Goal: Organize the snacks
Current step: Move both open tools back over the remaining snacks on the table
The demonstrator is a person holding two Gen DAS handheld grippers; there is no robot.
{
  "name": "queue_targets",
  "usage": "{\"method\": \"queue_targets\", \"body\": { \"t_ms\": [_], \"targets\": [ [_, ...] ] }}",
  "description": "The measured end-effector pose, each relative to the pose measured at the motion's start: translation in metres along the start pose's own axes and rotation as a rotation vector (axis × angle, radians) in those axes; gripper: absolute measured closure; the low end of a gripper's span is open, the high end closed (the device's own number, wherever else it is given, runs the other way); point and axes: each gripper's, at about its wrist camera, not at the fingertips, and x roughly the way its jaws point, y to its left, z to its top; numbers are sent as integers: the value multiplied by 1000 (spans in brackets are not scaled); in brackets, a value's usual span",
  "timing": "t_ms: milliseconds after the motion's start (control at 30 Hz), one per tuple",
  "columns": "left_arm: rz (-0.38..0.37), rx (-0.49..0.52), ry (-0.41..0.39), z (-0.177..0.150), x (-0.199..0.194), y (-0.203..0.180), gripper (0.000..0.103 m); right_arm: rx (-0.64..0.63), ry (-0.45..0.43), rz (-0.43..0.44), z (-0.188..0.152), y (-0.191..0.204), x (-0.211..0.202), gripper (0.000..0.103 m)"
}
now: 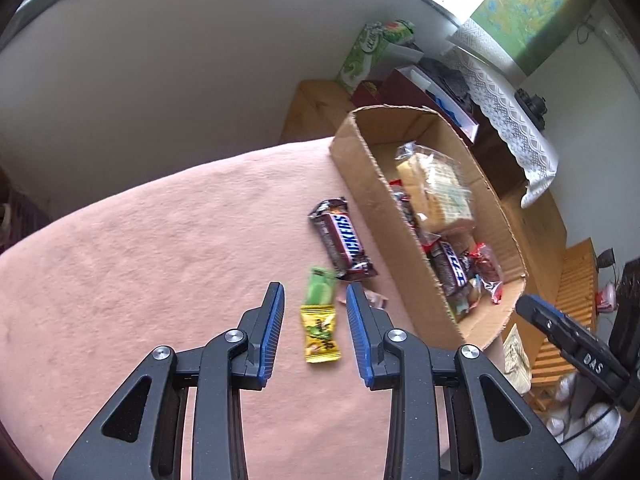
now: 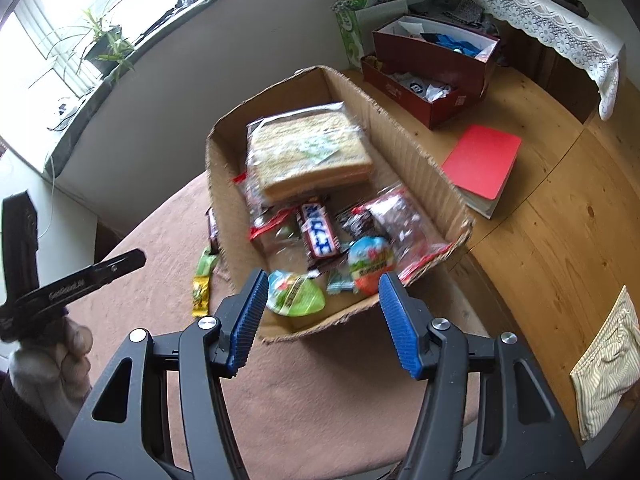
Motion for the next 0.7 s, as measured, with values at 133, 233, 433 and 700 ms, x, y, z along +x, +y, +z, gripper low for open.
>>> {"method": "queue_targets", "body": {
  "t_ms": [133,233,433,700],
  "targets": [
    [3,0,21,-8,3,8,72,-50,16,40,-15,19,-3,43],
    [-1,13,39,-16,7,9,72,-90,36,71,-24,36,-1,43],
    [-23,11,68,-29,17,7,73,-124,80,124,-40,56,13,50],
    [-31,61,91,-39,31,4,73,-88,81,125,-63,71,40,66]
  ]
}}
